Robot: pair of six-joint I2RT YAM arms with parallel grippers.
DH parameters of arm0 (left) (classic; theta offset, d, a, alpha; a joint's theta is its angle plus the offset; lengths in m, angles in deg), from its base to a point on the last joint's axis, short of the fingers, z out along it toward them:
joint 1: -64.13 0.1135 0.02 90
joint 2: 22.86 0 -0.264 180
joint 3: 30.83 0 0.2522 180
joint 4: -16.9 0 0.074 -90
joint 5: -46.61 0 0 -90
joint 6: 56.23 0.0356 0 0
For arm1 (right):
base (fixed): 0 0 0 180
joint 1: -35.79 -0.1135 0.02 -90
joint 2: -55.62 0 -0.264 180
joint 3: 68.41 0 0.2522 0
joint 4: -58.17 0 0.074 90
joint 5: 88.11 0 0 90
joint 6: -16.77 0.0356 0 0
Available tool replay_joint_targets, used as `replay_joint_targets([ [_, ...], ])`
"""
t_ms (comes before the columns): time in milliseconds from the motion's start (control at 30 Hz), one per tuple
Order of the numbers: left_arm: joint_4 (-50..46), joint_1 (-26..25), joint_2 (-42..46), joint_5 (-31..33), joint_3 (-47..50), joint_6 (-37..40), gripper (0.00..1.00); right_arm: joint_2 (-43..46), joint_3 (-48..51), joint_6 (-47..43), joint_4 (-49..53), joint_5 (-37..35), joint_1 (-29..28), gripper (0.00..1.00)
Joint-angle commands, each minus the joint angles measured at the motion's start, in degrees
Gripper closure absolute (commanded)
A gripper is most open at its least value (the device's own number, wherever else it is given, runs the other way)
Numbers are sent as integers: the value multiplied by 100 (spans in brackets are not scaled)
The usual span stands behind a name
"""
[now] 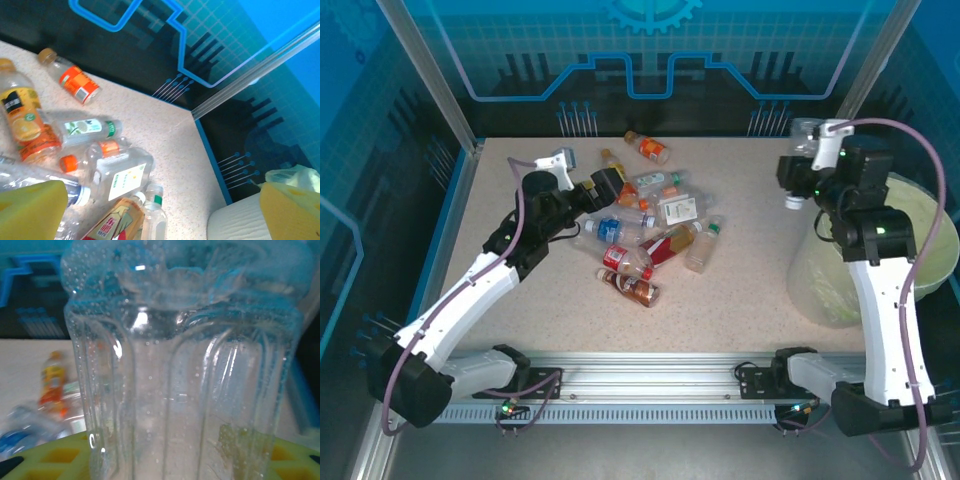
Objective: Put the plastic bottles in the bin
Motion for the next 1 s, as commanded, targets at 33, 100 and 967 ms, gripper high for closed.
replay_joint_targets([
  [33, -274, 54, -102, 89, 20, -180, 1, 307, -202, 34, 380, -752, 705, 59],
  [100, -211, 63, -187, -112, 19, -157, 1, 371, -178, 87, 528, -1297, 1009, 59],
  [967, -1917, 368, -551, 72, 34, -552, 1, -435, 1301, 849, 569, -1457, 2870, 40],
])
